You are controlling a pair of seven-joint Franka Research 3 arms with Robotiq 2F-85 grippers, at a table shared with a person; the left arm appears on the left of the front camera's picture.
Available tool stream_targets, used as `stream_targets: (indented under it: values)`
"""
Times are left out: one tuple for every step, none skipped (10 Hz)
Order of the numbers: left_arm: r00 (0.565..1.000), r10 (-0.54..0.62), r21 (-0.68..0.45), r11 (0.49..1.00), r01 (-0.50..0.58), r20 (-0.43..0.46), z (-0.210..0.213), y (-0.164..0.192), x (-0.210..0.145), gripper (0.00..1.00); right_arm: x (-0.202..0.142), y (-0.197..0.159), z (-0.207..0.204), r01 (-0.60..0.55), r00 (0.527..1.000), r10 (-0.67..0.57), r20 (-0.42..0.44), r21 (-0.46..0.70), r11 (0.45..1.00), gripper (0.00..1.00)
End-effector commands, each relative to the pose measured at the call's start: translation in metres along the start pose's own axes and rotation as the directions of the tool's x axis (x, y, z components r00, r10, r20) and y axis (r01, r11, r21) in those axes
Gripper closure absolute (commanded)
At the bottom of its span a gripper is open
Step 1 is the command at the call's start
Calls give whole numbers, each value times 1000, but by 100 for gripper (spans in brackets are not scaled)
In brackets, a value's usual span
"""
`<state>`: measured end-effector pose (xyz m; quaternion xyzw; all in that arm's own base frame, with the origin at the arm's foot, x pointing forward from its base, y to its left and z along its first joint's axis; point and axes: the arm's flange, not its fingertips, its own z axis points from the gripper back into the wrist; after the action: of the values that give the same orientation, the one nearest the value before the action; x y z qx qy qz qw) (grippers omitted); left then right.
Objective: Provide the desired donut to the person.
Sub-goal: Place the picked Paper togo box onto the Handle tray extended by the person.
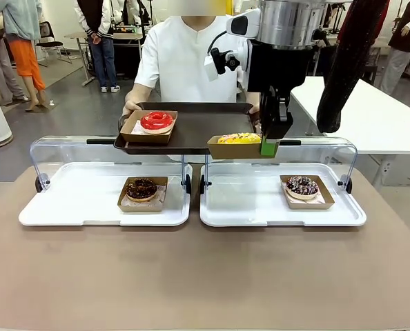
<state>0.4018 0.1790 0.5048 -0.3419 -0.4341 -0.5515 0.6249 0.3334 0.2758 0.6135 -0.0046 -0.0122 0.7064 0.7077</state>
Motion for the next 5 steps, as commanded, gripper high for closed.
stream_targets:
  values:
    - [1000, -6, 6, 1000, 6, 8, 1, -1, 1, 0, -3, 3, -1, 20, 1000, -20, -16, -12, 1000, 100]
    - [1000, -6, 6, 1000, 6, 8, 1, -1, 1, 0, -3, 3, -1, 20, 1000, -20, -16, -12, 1000, 100]
    - [1000, -6, 6, 1000, 6, 8, 1, -1, 1, 0, -3, 3, -1, 20, 1000, -20, -16, -12, 1000, 100]
    - [1000, -6, 6, 1000, 6, 8, 1, -1, 1, 0, -3, 3, -1, 20, 1000, -20, -16, -12, 1000, 100]
    - [1000, -6, 6, 1000, 6, 8, 1, -1, 1, 0, -3, 3, -1, 20, 1000, -20, -16, -12, 1000, 100]
